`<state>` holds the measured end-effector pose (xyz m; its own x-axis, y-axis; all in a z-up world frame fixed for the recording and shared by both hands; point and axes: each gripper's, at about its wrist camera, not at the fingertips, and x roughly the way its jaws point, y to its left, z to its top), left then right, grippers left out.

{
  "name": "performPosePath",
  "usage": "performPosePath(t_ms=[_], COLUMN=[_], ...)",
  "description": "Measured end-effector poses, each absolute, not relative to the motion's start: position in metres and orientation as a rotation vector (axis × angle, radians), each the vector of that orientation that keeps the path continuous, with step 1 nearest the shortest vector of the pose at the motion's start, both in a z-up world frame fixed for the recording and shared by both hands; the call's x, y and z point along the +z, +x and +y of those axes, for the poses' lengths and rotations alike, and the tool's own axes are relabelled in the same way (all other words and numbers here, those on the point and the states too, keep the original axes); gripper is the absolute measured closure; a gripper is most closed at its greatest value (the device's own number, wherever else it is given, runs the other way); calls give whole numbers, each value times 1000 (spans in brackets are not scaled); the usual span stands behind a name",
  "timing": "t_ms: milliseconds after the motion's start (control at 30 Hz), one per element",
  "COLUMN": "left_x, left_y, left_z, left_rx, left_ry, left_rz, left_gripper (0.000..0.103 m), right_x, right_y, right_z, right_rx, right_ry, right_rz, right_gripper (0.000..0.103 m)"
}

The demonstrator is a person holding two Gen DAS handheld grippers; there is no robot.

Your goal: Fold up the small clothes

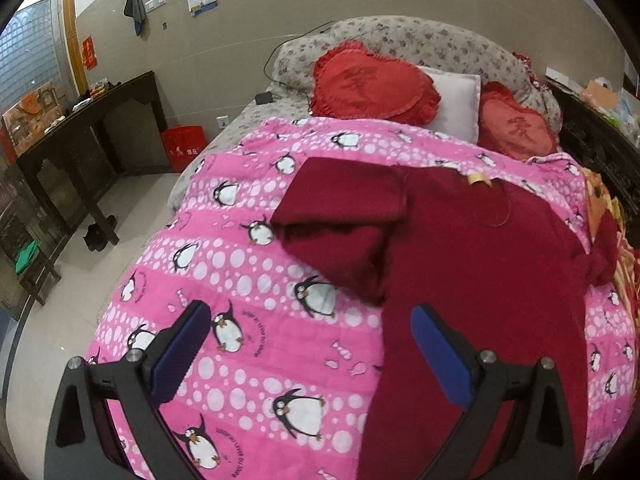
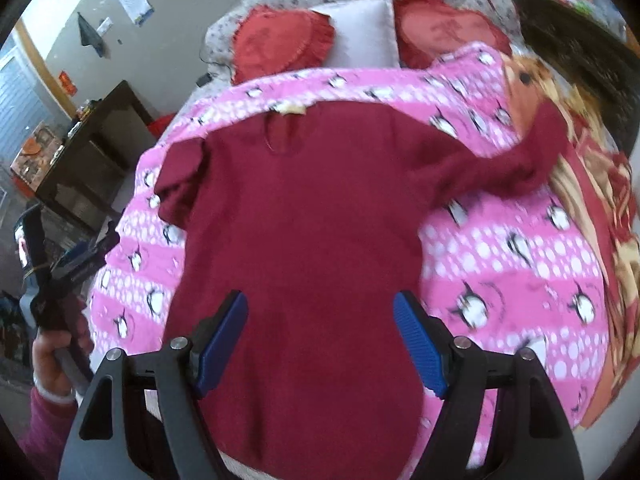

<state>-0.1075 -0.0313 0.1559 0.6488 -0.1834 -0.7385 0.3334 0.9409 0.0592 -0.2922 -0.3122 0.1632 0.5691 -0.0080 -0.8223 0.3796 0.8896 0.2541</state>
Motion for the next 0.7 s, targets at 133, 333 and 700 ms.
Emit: performPosePath(t_ms=[133, 333, 700], left_x=[154, 140, 120], left_y=[-109, -111, -101], left_z=[-47, -67, -80], left_rx=[-323, -360, -381], left_ry=[198, 212, 214], left_rz=[826, 829, 836], left_gripper=[1, 1, 1], right_x=[162, 150, 124], right_y=[-264, -232, -204], right_z=[-303, -292, -282], right_rx=[-242, -284, -270], right_ry=[400, 298, 290], right_rz=[916, 912, 914], right_gripper=[47, 47, 47])
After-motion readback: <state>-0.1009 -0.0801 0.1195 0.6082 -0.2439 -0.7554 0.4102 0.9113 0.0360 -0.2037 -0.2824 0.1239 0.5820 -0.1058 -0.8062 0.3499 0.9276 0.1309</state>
